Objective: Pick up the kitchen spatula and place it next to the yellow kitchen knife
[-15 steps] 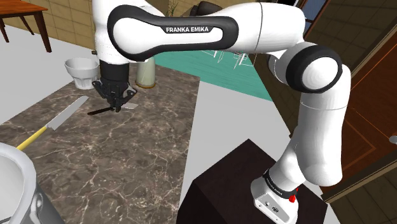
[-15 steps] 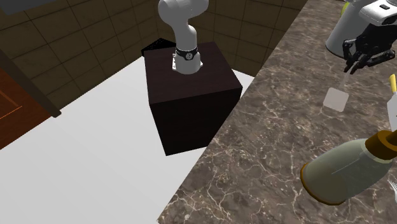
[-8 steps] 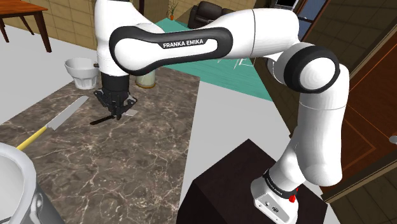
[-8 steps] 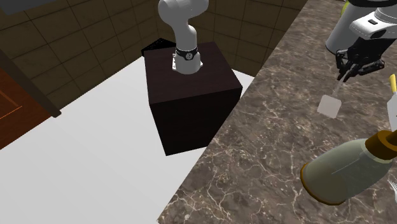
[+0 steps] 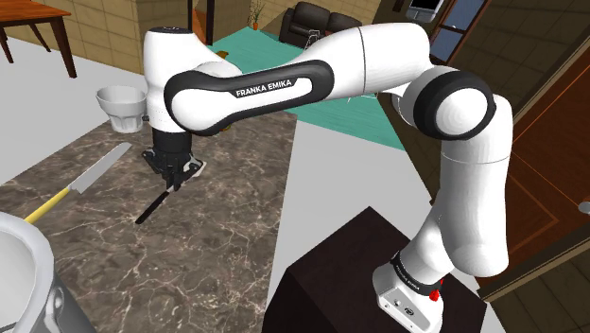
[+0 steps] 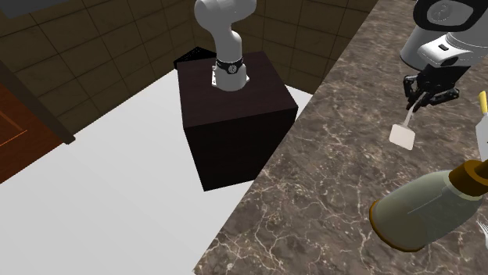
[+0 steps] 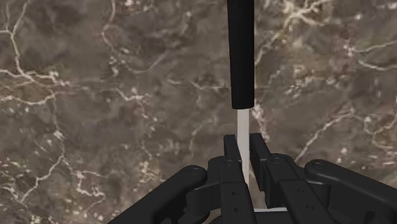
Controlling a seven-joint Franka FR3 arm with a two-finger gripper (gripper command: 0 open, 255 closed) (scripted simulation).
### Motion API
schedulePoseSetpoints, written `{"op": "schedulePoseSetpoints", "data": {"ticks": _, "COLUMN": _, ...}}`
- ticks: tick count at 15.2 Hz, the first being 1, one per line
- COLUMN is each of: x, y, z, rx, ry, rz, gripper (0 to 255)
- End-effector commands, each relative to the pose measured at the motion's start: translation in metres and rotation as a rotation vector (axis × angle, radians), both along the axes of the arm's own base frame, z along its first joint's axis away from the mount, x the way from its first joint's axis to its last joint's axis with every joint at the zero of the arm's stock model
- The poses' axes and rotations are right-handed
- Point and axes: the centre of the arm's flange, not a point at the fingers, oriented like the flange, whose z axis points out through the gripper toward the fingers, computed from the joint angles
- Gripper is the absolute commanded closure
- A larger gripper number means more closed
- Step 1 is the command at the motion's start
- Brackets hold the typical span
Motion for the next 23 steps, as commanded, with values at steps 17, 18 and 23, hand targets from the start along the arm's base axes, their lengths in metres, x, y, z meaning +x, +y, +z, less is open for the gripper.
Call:
{"op": "schedulePoseSetpoints", "data": {"ticks": 17, "x": 0.002, "y": -0.001, "z": 0.016, "rx": 0.0, "ry": 0.0, "rz": 0.0, "gripper": 0}}
{"op": "schedulePoseSetpoints", "data": {"ticks": 18, "x": 0.002, "y": -0.002, "z": 0.029, "rx": 0.0, "ry": 0.0, "rz": 0.0, "gripper": 0}}
{"op": "schedulePoseSetpoints", "data": {"ticks": 23, "x": 0.003, "y": -0.002, "z": 0.04, "rx": 0.0, "ry": 0.0, "rz": 0.0, "gripper": 0}}
